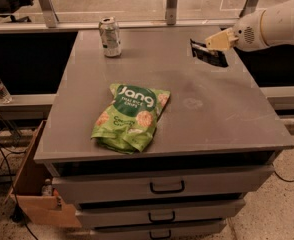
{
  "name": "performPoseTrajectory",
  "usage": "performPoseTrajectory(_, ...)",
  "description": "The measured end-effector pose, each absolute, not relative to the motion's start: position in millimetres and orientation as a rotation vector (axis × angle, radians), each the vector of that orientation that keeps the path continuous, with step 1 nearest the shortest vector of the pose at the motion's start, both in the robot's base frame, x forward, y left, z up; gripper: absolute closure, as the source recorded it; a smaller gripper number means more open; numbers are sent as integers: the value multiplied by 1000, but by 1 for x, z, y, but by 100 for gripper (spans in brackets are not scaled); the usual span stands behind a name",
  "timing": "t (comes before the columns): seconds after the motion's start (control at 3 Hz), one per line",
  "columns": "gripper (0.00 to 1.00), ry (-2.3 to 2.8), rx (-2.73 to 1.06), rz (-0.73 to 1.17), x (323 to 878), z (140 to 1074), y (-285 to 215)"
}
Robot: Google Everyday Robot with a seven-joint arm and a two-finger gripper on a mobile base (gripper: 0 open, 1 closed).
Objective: Move rxbar blueberry near green rice chip bag
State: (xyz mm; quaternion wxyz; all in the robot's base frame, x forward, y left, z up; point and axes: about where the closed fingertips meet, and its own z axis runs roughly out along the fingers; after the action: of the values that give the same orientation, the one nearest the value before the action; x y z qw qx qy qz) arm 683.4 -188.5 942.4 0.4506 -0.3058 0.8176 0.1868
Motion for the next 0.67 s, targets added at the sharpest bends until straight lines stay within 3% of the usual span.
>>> performPoseTrajectory(0.67, 100, 2058, -745, 719, 613, 918, -143)
